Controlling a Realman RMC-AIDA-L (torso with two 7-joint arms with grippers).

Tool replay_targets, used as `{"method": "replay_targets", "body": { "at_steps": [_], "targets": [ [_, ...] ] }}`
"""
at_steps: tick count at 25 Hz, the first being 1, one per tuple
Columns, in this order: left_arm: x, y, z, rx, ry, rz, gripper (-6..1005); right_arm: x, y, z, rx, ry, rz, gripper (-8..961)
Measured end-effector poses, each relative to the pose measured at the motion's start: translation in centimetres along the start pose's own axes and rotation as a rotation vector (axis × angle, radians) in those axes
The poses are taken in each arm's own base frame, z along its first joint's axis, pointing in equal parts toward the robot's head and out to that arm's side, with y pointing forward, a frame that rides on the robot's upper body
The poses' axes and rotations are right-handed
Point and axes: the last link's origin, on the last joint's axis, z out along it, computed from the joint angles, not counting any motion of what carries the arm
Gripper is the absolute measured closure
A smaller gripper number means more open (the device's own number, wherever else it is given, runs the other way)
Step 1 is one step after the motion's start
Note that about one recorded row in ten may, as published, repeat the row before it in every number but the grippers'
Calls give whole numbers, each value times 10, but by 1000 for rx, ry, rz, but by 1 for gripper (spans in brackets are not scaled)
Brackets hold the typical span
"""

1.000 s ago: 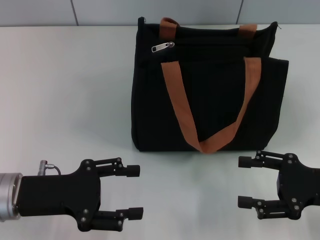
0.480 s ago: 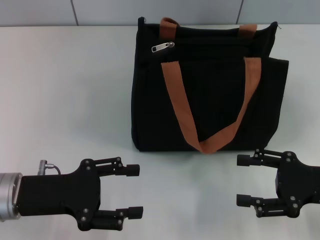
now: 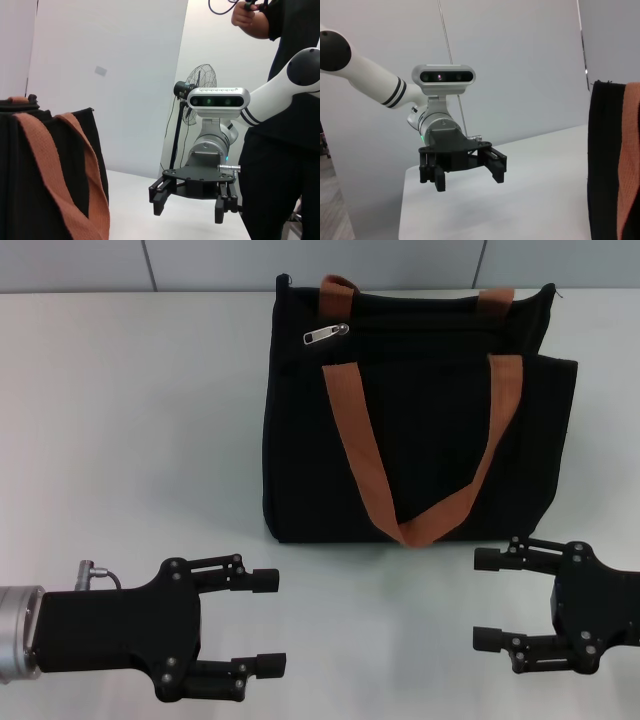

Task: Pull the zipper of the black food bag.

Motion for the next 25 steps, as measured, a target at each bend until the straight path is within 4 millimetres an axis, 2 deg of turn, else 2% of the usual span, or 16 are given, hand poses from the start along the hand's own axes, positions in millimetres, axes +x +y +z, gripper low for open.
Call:
{"method": "replay_targets", "body": {
  "at_steps": [6, 9, 13, 15, 18, 19, 20, 21, 22, 24, 25],
  "targets": [
    [3, 1, 0, 4, 28, 3, 294, 0, 0, 0, 4, -2, 1, 120],
    [15, -2, -2, 38, 122, 28, 297, 0, 0, -1, 7, -3, 2, 120],
    [33, -13, -9, 202, 304, 105, 301, 1, 1, -2, 9, -4, 4, 119],
    [38, -26, -18, 364, 399, 119, 303, 2, 1, -2, 10, -4, 5, 119],
    [39, -42, -26, 505, 441, 100, 306, 2, 2, -2, 11, -5, -3, 119],
    [38, -56, -29, 576, 424, 86, 307, 2, 2, -1, 11, -5, -5, 119],
    [39, -58, -28, 585, 417, 86, 308, 2, 2, -1, 10, -5, -5, 119],
    [38, -70, -26, 608, 367, 84, 309, 3, 3, -1, 9, -3, -5, 119],
    [38, -70, -26, 608, 367, 84, 310, 3, 3, -1, 9, -3, -5, 119],
    [38, -85, -12, 578, 260, 89, 312, 3, 3, 0, 10, -4, -4, 119],
    [38, -85, -12, 578, 260, 89, 313, 3, 3, 0, 10, -4, -4, 119]
  ]
}}
